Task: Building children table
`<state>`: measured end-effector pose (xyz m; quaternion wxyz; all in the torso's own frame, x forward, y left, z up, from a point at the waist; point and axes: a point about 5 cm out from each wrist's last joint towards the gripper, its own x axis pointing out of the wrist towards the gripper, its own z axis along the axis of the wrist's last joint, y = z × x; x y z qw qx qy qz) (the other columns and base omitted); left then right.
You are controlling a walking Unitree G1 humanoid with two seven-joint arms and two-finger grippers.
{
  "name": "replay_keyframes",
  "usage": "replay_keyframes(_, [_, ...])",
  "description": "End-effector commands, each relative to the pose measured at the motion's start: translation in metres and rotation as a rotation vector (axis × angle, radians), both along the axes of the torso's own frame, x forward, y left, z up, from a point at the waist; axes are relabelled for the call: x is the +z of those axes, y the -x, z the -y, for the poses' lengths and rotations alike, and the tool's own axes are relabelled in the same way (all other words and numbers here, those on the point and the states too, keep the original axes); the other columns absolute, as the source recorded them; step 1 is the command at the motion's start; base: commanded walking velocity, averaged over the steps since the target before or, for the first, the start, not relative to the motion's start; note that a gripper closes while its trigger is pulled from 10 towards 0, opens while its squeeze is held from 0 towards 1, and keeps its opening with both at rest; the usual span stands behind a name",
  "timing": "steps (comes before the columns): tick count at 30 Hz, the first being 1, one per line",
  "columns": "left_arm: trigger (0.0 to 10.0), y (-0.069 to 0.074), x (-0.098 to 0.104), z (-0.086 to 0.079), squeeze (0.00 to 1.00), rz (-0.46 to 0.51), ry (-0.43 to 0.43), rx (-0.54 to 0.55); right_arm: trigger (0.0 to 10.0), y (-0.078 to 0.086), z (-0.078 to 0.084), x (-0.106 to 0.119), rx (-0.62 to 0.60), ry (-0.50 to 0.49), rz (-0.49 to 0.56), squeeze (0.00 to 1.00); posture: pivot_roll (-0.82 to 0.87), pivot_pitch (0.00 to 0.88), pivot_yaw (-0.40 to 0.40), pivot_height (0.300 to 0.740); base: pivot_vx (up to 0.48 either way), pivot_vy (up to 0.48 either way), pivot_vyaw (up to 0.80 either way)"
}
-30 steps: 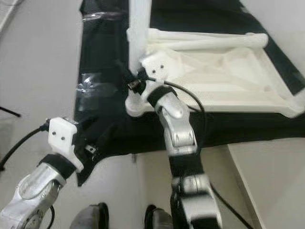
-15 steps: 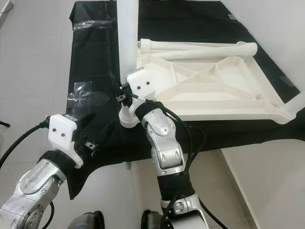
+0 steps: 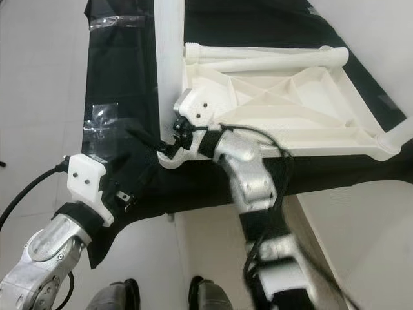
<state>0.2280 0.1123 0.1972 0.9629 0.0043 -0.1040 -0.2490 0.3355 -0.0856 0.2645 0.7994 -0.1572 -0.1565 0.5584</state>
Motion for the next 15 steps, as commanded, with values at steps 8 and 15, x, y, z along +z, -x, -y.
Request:
replay_keyframes(8, [10.0, 0.004, -0.001, 0.001, 0.00, -0.004, -0.003, -0.010, 0.0, -0.014, -0.013, 0.013, 0.232, 0.088, -0.021, 0.00, 0.15, 0.265, -0.093, 0.740, 0.000, 0.000, 0.00])
replay_keyframes(15, [10.0, 0.004, -0.001, -0.001, 0.00, -0.006, -0.010, -0.008, 0.0, -0.016, -0.010, 0.014, 0.276, 0.108, -0.035, 0.00, 0.15, 0.267, -0.099, 0.740, 0.000, 0.000, 0.00])
